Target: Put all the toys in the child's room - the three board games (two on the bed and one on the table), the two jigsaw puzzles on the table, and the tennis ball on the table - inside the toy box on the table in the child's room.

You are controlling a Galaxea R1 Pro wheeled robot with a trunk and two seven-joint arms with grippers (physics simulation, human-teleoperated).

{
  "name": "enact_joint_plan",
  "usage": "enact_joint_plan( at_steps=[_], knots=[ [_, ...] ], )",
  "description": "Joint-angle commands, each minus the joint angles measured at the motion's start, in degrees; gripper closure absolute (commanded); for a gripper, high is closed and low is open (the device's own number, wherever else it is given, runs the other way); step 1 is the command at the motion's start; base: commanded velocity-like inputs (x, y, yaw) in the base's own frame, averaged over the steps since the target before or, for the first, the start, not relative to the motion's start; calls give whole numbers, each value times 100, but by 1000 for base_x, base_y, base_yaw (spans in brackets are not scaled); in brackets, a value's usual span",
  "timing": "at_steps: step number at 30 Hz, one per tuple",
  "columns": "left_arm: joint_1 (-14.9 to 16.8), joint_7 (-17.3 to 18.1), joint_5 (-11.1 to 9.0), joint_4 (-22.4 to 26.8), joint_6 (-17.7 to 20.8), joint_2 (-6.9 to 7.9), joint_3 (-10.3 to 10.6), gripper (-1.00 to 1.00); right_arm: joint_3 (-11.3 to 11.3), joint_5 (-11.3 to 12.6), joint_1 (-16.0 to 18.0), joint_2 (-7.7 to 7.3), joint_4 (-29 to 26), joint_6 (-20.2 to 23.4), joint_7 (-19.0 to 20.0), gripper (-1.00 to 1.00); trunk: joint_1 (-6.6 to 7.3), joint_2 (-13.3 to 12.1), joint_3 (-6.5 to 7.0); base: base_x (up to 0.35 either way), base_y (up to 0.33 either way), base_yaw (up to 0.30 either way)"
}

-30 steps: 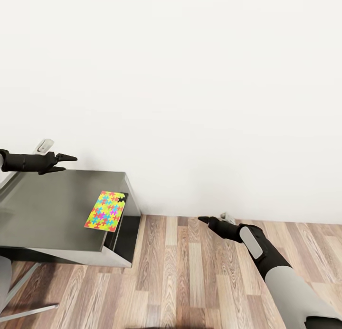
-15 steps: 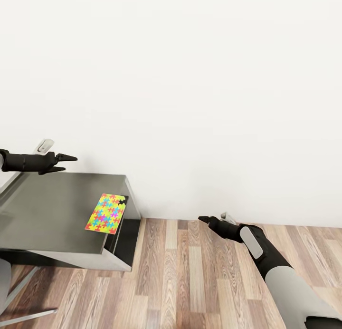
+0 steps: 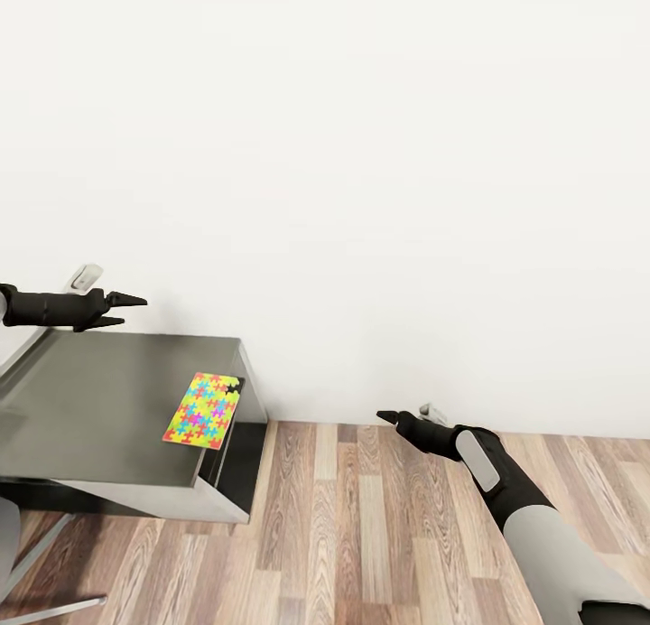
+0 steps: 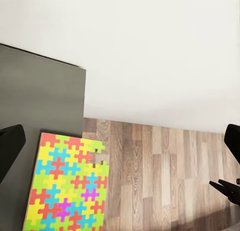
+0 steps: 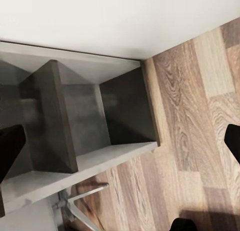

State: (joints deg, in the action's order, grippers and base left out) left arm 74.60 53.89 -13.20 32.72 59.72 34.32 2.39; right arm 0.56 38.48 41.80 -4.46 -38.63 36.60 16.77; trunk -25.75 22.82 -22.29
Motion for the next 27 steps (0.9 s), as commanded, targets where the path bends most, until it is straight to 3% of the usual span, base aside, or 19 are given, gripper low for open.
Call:
enact_joint_plan(
  at_steps=[1,20,27],
  knots=[
    [5,-2,-33,-2,28,5,25,-100,6,12,3,-3,-4,22,5,-100,-4,10,0,0,0,0],
    [-50,-2,-33,-22,28,7,25,-100,6,11,3,-2,-7,22,10,-100,-4,10,182,0,0,0],
    [-473,-7,-33,-14,14,-31,17,-100,6,11,3,-3,-12,22,11,-100,-4,10,248,0,0,0]
  ],
)
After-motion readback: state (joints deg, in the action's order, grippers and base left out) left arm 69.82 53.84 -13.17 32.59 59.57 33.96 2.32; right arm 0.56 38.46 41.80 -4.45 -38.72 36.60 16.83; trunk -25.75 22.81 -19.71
